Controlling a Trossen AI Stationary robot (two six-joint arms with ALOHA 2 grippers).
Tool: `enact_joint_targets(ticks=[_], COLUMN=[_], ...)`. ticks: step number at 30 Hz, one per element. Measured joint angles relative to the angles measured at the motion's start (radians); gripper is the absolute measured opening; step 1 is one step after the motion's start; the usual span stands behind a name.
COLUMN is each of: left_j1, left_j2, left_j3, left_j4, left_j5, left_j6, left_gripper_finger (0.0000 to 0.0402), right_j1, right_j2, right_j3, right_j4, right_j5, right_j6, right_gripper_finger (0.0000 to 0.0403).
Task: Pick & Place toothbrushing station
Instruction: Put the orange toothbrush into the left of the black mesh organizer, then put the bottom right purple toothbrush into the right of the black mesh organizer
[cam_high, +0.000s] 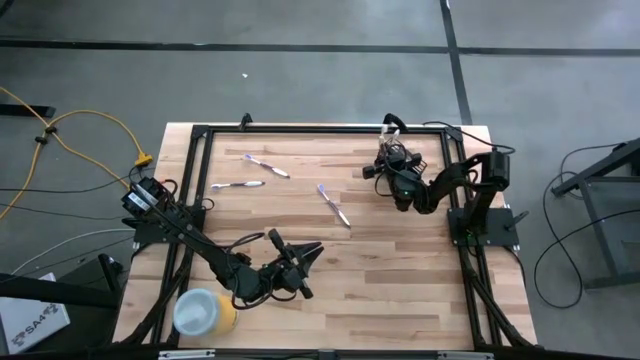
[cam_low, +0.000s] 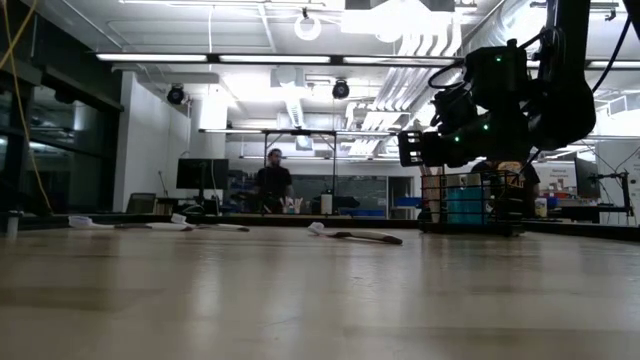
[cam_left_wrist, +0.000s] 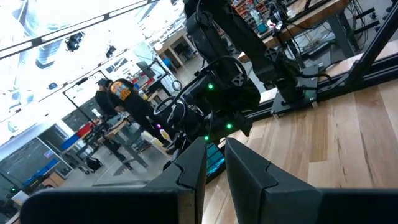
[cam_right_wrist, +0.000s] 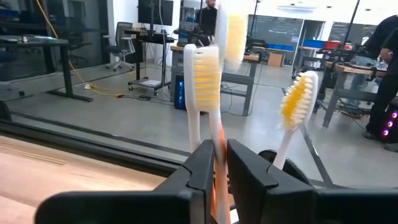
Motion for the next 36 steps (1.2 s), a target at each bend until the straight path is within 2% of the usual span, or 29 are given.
enact_joint_targets(ticks=[20,25,33,36], left_j1=[0.0,0.0,0.0,0.0], left_j2=[0.0,0.0,0.0,0.0], left_j3=[0.0,0.0,0.0,0.0], left_j4=[0.0,0.0,0.0,0.0], left_j5=[0.0,0.001,0.001,0.001], left_j6=[0.004,0.004,0.004,0.004], left_gripper_finger=[0.0052,0.0052,0.0052,0.0052], right_j1=[0.024,0.054,0.069,0.086], right_j2=[0.0,0.0,0.0,-0.002], right_j3=[0.0,0.0,0.0,0.0], right_j4=[0.0,0.026,0.037,0.037], right_j5=[0.028,0.085,0.112,0.161], right_j6=[-0.048,-0.1,-0.115,-0.128], right_gripper_finger=[0.0091,0.009,0.008,0.008])
